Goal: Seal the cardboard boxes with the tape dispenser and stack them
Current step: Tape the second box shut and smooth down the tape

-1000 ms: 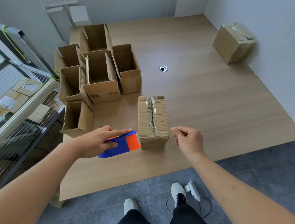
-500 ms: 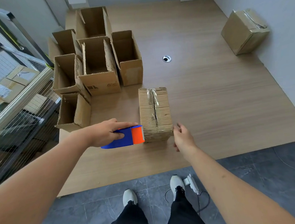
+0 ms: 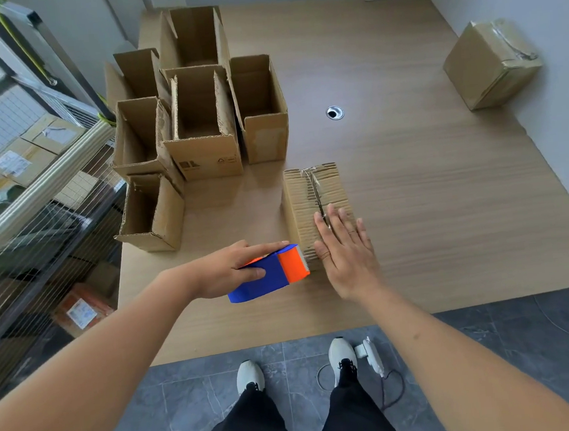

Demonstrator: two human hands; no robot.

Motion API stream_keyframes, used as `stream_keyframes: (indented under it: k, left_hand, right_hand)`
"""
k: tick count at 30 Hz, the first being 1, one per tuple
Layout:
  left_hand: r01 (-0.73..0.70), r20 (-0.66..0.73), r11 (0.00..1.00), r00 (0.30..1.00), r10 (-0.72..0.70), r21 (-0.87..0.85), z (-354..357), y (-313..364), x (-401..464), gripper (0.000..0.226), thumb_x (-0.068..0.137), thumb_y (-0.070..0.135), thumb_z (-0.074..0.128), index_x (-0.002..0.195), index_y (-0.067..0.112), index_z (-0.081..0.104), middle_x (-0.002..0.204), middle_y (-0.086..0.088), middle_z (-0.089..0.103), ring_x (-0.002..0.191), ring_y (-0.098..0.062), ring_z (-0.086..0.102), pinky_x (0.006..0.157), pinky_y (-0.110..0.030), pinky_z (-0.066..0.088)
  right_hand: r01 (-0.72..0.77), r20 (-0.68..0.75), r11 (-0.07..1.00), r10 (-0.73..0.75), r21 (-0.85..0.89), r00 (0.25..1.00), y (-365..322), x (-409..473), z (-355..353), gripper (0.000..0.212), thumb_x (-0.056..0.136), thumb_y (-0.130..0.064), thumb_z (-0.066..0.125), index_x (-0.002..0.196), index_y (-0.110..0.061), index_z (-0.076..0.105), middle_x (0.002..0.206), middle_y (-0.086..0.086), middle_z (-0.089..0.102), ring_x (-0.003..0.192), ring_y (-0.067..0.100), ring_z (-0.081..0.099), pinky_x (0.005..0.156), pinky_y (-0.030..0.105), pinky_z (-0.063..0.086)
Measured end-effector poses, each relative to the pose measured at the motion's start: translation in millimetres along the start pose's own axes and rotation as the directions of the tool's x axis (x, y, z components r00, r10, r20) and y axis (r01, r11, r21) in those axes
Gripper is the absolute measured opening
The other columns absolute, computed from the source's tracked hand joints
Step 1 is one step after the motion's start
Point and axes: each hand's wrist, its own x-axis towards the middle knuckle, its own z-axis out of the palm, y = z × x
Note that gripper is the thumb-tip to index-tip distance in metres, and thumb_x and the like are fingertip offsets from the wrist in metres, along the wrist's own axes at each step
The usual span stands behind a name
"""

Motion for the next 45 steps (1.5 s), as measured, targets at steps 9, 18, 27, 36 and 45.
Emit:
stream_keyframes:
  k: [9, 18, 27, 36, 45]
  left_hand:
    - [0.152, -0.035, 0.971, 0.988, -0.148, 0.186, -8.4, -18.8, -3.0, 0.05, 0.107, 0.047, 0.037, 0.144, 0.073, 0.015, 0.109, 0.003, 0.049, 0.093, -0.016, 0.053, 0.081, -0.036, 0.042]
    - [0.239, -0.014, 0.968, 0.971, -0.238, 0.071, 5.8, 0.6, 26.1, 0.043, 0.108, 0.046, 0.033, 0.151, 0.042, 0.035, 0.143, 0.003, 0.052, 0.124, -0.025, 0.049, 0.099, -0.038, 0.035]
    - [0.231, -0.107, 0.968, 0.969, -0.221, 0.099, -7.6, -13.6, 12.9, 0.041, 0.108, 0.046, 0.032, 0.149, 0.049, 0.029, 0.126, -0.002, 0.059, 0.103, -0.024, 0.057, 0.09, -0.042, 0.044]
    - [0.038, -0.179, 0.995, 0.982, -0.054, -0.091, -45.8, -8.0, -23.5, 0.059, 0.103, 0.045, 0.052, 0.147, 0.067, 0.019, 0.129, 0.007, 0.054, 0.11, -0.016, 0.059, 0.096, -0.045, 0.052]
    - [0.025, -0.221, 0.99, 0.974, -0.056, -0.137, -53.3, 1.7, -27.3, 0.071, 0.099, 0.03, 0.066, 0.14, 0.072, 0.027, 0.138, 0.009, 0.043, 0.119, -0.016, 0.051, 0.091, -0.04, 0.052]
  right_hand:
    - [-0.027, 0.093, 0.999, 0.03, -0.038, 0.995, -5.3, 5.1, -5.3, 0.058, 0.107, -0.051, 0.009, 0.161, -0.036, -0.006, 0.168, -0.009, -0.017, 0.151, 0.008, -0.025, 0.121, 0.036, -0.022]
    - [-0.005, 0.104, 0.999, 0.01, -0.041, 0.995, -5.6, 8.2, -8.1, 0.069, 0.098, -0.059, -0.004, 0.162, -0.034, -0.002, 0.169, -0.005, -0.011, 0.154, 0.011, -0.018, 0.123, 0.039, -0.017]
    - [-0.085, 0.081, 0.996, 0.087, -0.026, 0.993, -22.7, 12.5, -21.4, 0.077, 0.097, -0.073, 0.026, 0.159, -0.027, 0.026, 0.17, 0.002, 0.012, 0.157, 0.02, 0.004, 0.127, 0.045, -0.002]
    - [0.027, 0.194, 0.996, -0.009, -0.09, 0.981, -15.8, 23.7, -48.1, 0.084, 0.081, -0.038, 0.072, 0.153, -0.023, 0.032, 0.166, -0.005, 0.024, 0.156, 0.021, 0.012, 0.127, 0.042, 0.001]
    - [-0.11, -0.113, 0.994, 0.111, 0.014, 0.987, -36.6, 35.2, -51.8, 0.034, 0.089, -0.025, 0.056, 0.123, -0.025, 0.062, 0.121, 0.004, 0.053, 0.112, 0.032, 0.054, 0.091, 0.041, 0.043]
